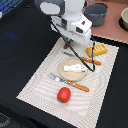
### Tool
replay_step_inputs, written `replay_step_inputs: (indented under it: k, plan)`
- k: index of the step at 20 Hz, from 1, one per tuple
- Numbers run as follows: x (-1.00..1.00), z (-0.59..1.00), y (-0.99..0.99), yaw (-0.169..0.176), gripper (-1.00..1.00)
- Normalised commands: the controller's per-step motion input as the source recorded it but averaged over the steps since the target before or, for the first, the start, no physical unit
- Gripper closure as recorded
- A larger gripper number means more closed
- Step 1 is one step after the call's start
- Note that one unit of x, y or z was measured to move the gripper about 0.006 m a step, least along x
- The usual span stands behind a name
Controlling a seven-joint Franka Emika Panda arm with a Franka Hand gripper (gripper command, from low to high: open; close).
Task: Interact with the objects in diverse but meaningful ways.
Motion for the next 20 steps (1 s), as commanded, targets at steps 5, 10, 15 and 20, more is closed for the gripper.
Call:
replay_step_inputs:
  k: [5,10,15,20]
  plan:
    - [-0.29,0.69,0.1,0.025,-1.0]
    - [-0.48,0.56,0.07,0.044,-1.0]
    - [-0.16,0.84,-0.11,-0.047,-1.0]
    - [0.29,0.8,-0.4,-0.117,-1.0]
